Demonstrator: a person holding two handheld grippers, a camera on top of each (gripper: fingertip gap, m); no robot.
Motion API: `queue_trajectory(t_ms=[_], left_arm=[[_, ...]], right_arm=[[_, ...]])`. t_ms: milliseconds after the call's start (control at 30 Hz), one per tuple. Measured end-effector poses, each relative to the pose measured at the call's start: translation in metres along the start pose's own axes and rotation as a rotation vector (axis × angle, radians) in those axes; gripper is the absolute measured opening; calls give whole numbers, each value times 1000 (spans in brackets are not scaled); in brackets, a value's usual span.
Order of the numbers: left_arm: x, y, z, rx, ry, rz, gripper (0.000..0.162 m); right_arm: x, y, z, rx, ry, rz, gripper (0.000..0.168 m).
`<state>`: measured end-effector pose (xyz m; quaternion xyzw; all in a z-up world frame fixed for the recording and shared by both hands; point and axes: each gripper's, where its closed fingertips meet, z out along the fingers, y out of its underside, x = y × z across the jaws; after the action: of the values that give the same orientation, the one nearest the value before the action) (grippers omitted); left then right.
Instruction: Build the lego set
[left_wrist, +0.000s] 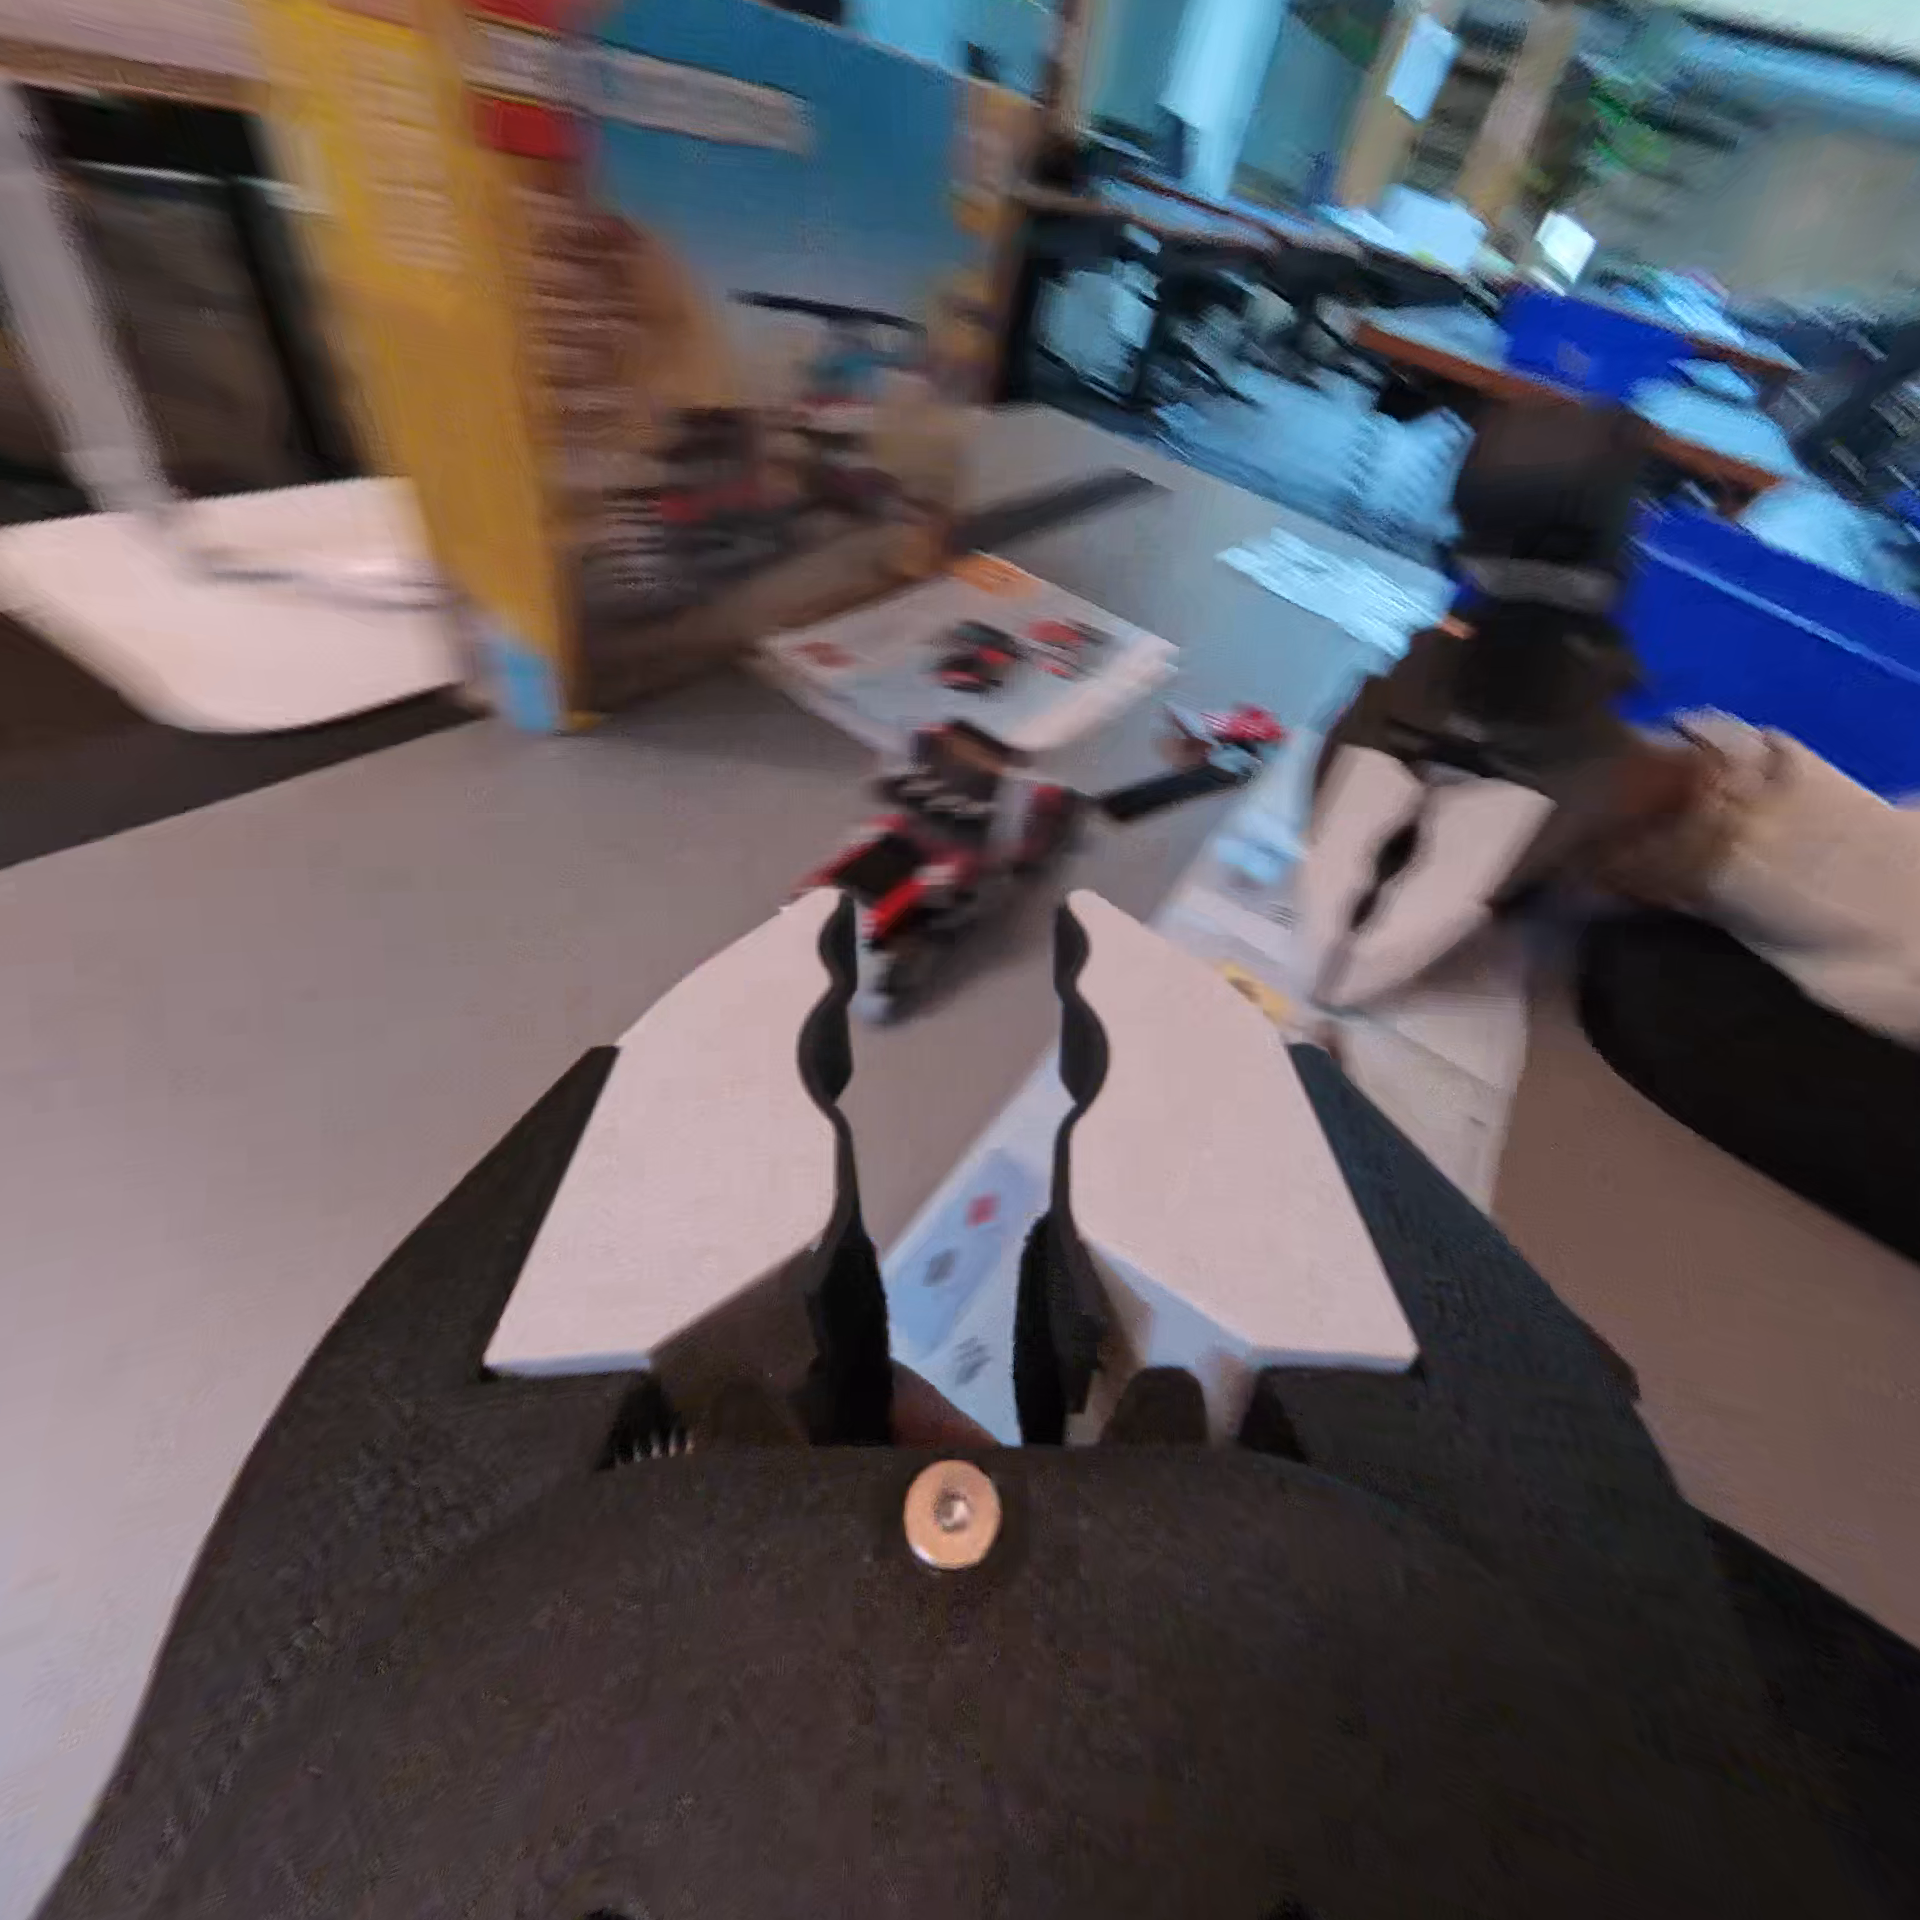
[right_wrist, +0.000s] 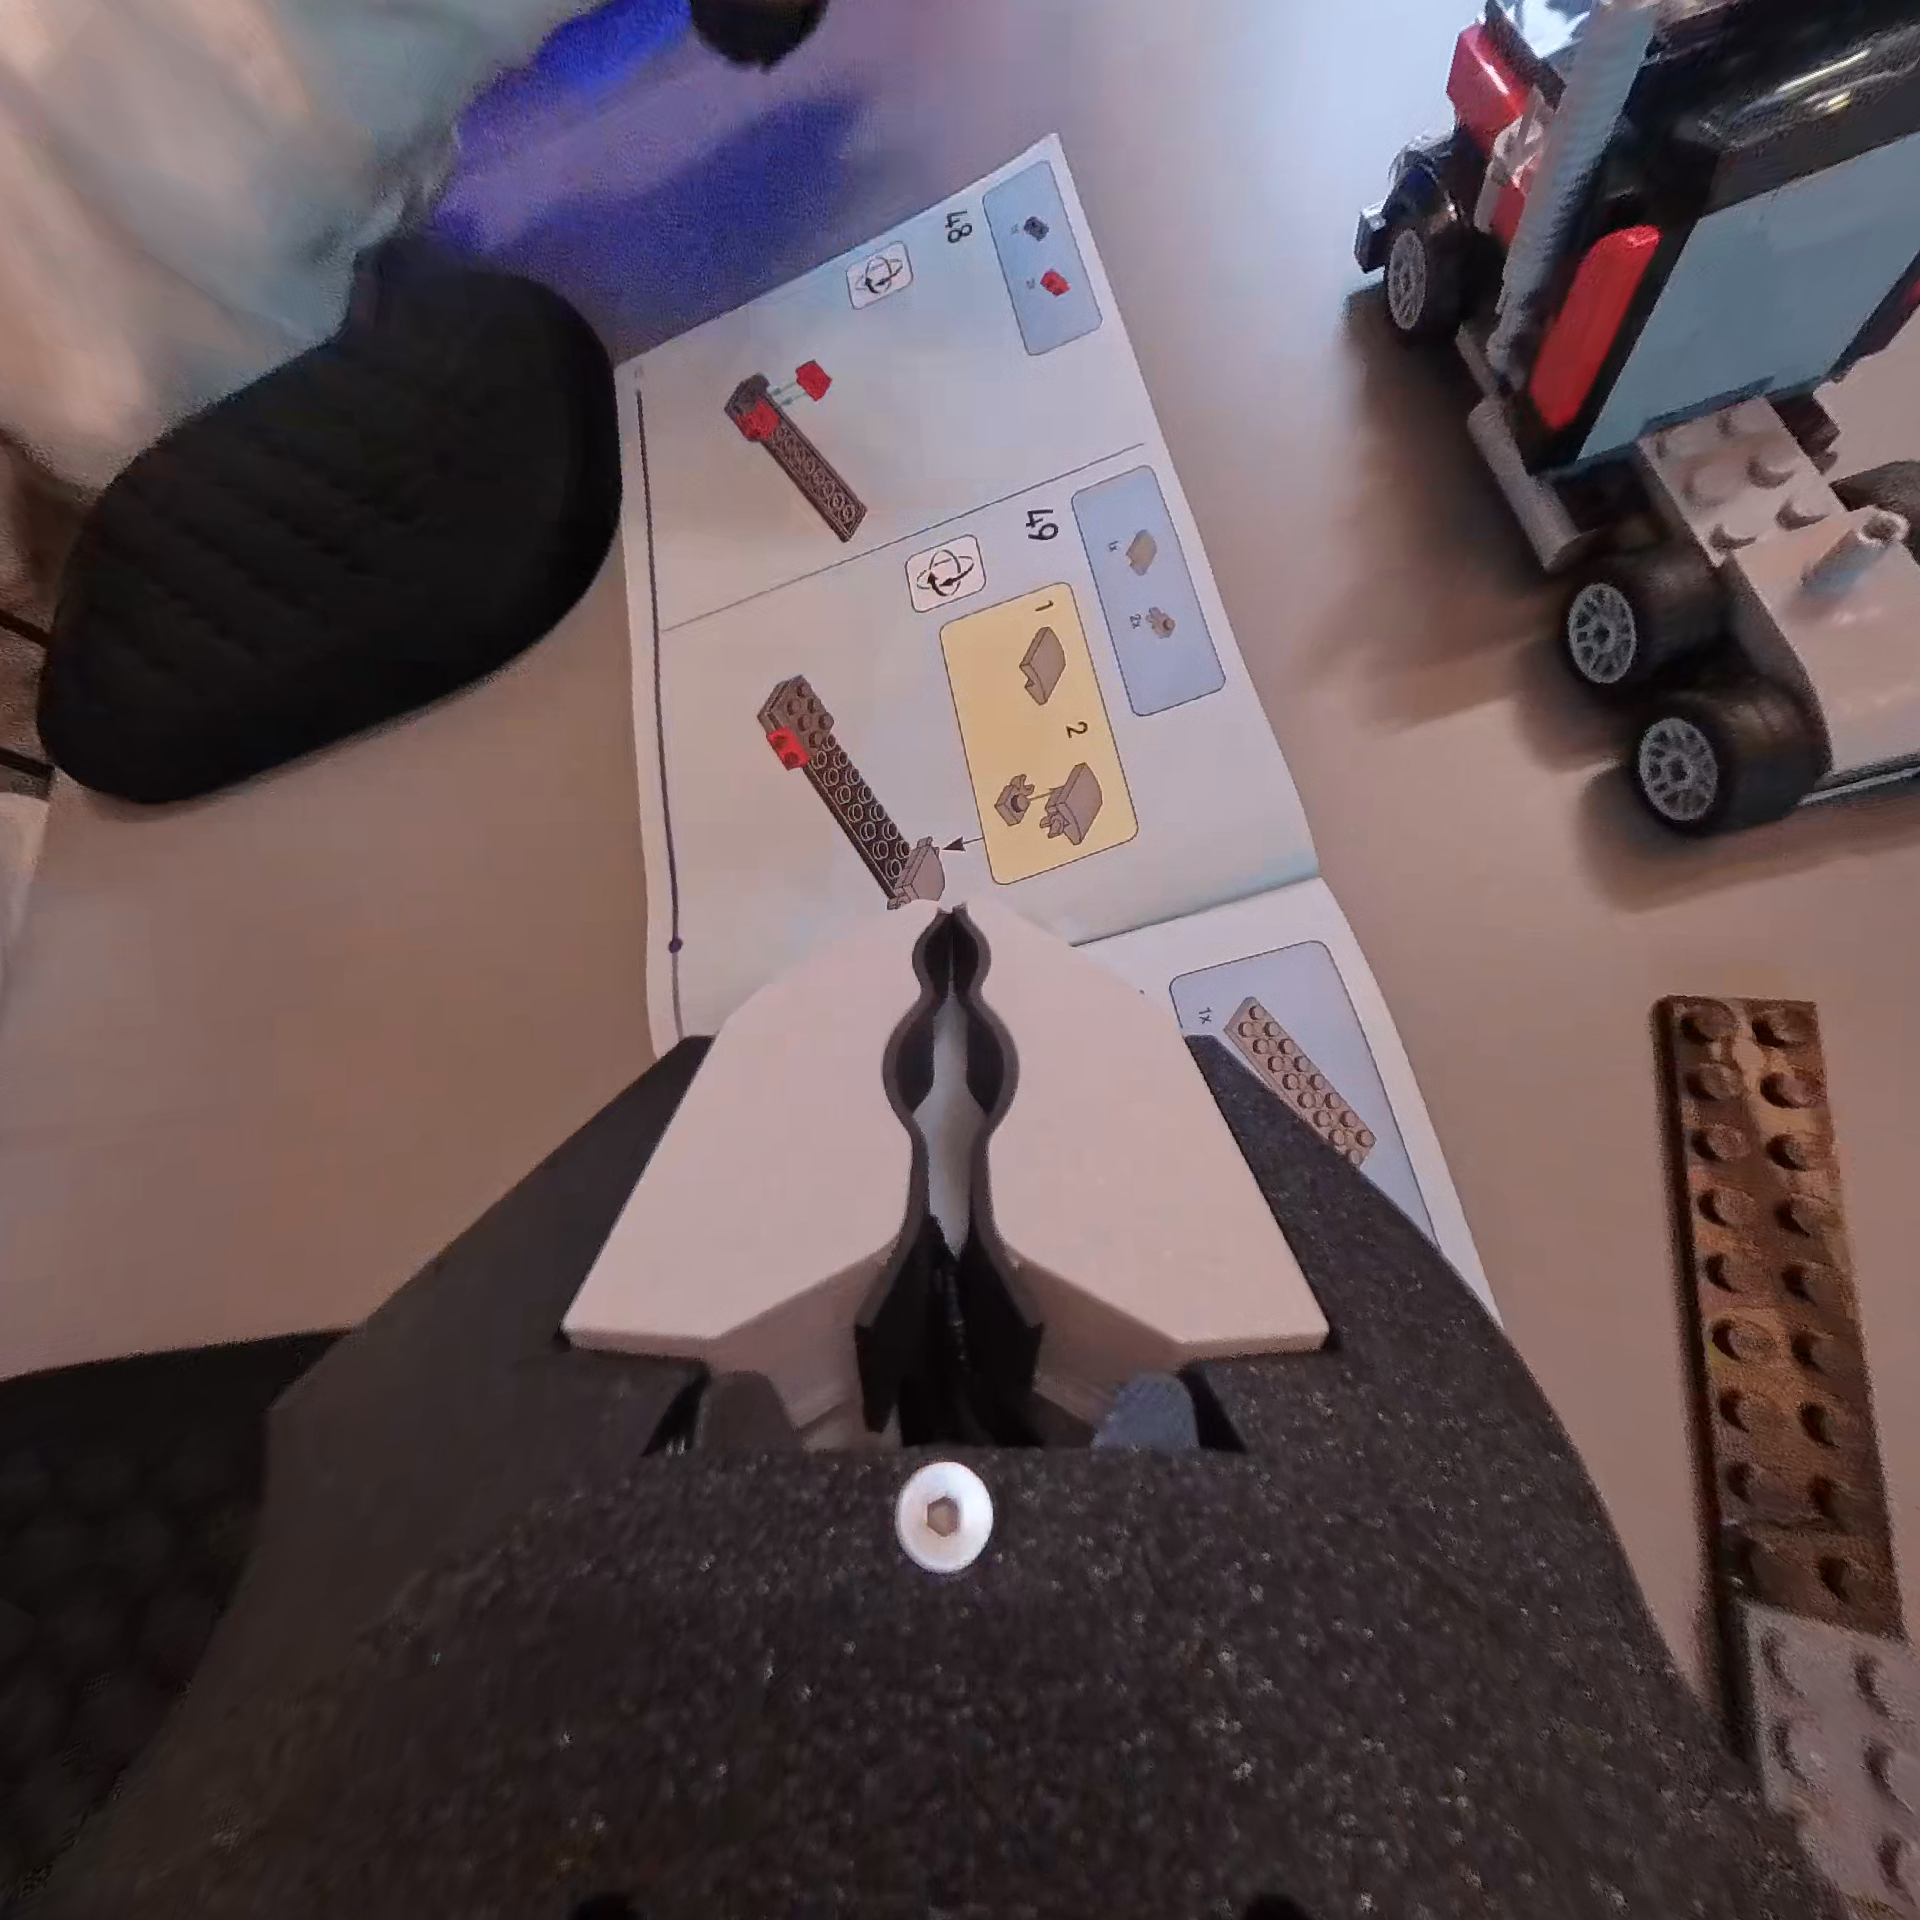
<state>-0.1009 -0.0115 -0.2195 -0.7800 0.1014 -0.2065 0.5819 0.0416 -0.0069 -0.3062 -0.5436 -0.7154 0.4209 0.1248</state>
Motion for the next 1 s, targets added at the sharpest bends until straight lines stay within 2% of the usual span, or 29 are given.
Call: queue_trajectory(t_ms=[67,133,267,567,667,733,800,1000], left_arm=[[-37,-3,-24,75,-107,-96,47],[-53,1,-32,97,-152,-137,48],[-51,19,-25,-6,-152,-12,46],[-45,23,-21,-56,-180,189,46],[-47,24,-21,-80,-210,184,44],[-55,32,-21,-167,-297,190,27],[-63,44,-21,-299,-412,219,20],[-56,49,-13,-411,-505,340,25]], right_arm=[[0,2,-3,-4,25,-59,1],[0,3,-3,-7,48,-103,2],[-1,3,-3,-11,69,-159,4],[-6,3,-4,-2,52,-199,15],[0,-18,-13,125,137,-253,23],[7,-28,-22,177,213,-254,28],[20,-29,-28,168,321,-258,38],[30,-32,-32,211,358,-175,59]])
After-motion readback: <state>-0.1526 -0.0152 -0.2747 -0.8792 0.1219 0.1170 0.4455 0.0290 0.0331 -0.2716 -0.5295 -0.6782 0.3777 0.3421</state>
